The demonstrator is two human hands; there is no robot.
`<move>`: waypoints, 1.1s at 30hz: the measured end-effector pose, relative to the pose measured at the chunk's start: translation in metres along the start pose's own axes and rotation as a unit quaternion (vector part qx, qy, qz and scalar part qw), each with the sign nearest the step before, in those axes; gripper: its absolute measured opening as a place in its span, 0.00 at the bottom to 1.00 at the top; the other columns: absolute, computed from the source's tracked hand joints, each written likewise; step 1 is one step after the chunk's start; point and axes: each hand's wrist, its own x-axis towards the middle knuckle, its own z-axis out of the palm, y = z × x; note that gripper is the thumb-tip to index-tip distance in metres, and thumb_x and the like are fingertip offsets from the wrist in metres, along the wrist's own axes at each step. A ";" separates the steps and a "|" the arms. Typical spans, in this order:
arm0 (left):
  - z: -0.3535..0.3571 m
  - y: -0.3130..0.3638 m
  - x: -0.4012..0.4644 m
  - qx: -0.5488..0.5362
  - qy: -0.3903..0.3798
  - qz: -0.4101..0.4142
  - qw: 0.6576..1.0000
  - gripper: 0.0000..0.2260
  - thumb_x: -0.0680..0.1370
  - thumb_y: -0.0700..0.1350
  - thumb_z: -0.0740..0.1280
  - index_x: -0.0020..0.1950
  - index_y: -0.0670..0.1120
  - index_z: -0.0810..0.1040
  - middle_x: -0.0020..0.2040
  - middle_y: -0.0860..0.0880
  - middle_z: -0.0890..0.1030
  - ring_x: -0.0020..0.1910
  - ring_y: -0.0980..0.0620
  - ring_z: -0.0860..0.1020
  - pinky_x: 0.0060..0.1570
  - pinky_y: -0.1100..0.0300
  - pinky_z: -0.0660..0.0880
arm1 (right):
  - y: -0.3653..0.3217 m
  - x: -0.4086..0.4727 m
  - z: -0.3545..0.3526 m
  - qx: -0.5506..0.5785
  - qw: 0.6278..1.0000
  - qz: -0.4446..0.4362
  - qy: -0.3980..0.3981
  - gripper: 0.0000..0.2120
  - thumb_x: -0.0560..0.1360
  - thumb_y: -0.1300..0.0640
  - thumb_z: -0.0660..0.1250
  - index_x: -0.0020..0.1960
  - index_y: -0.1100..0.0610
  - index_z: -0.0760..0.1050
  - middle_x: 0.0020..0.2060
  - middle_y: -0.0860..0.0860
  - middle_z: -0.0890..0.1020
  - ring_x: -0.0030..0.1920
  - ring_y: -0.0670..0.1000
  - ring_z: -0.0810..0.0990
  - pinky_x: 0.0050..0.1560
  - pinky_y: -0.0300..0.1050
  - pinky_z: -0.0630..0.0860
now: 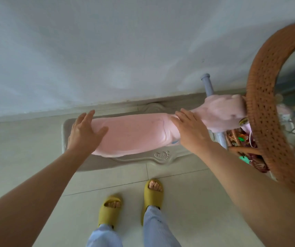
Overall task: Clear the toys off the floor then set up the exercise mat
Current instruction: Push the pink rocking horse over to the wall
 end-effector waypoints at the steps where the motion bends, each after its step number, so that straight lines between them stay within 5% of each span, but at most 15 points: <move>1: -0.002 0.003 -0.002 -0.002 -0.001 0.008 1.000 0.29 0.75 0.50 0.66 0.74 0.50 0.60 0.75 0.47 0.60 0.73 0.45 0.61 0.68 0.43 0.62 | -0.003 -0.006 -0.003 0.012 1.000 0.012 0.013 0.28 0.75 0.66 0.61 0.73 0.57 0.58 0.73 0.54 0.60 0.75 0.55 0.52 0.72 0.47 0.48; 10: -0.042 0.013 -0.039 -0.012 -0.022 0.096 0.995 0.26 0.76 0.48 0.66 0.73 0.48 0.64 0.73 0.47 0.64 0.69 0.44 0.66 0.67 0.50 0.64 | -0.045 -0.089 -0.022 0.110 0.977 0.163 0.079 0.26 0.73 0.65 0.63 0.70 0.56 0.65 0.65 0.53 0.70 0.67 0.56 0.65 0.63 0.48 0.62; 23: -0.095 0.060 -0.129 0.059 -0.098 0.232 0.966 0.22 0.77 0.46 0.65 0.71 0.46 0.67 0.71 0.46 0.67 0.67 0.45 0.69 0.64 0.54 0.65 | -0.098 -0.218 -0.073 0.171 0.930 0.308 0.104 0.29 0.75 0.64 0.58 0.75 0.52 0.55 0.71 0.52 0.64 0.71 0.53 0.59 0.65 0.46 0.57; 33: -0.097 0.111 -0.179 0.122 -0.152 0.318 0.928 0.20 0.78 0.47 0.64 0.70 0.46 0.69 0.68 0.44 0.70 0.65 0.43 0.70 0.61 0.53 0.66 | -0.110 -0.304 -0.077 0.199 0.890 0.399 0.091 0.25 0.76 0.61 0.60 0.71 0.52 0.60 0.71 0.51 0.62 0.71 0.52 0.58 0.66 0.46 0.57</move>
